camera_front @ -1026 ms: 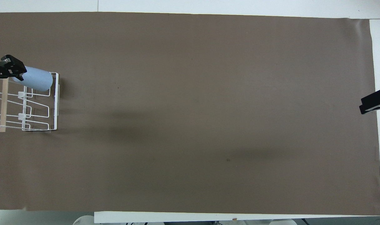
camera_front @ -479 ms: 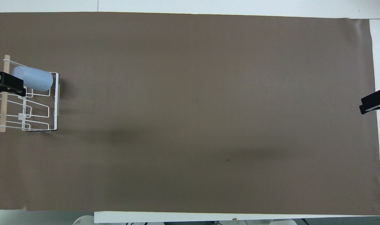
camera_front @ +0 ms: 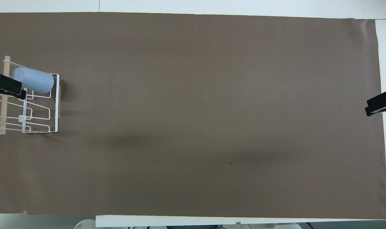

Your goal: Hang cup on cup holder

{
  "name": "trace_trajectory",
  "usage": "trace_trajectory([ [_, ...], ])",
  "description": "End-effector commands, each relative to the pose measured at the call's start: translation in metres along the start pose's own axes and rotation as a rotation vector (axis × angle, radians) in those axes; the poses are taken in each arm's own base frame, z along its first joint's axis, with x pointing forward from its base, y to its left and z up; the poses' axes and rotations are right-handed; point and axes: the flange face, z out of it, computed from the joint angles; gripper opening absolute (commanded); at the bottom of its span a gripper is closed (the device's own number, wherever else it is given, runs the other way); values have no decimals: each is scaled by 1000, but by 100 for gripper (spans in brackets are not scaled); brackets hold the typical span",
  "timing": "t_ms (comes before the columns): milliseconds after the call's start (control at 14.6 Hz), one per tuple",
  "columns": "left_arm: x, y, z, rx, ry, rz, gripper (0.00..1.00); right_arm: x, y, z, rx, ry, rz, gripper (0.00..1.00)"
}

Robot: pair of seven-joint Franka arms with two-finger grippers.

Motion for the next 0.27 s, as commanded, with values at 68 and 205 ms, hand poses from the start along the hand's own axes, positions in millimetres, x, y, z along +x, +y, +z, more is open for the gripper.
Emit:
trace_trajectory([
  [68, 4, 19, -3, -6, -11, 41, 100, -7, -1, 0, 20, 1, 2, 99],
  [205, 4, 17, -3, 6, -9, 39, 100, -7, -1, 1, 20, -1, 2, 99],
])
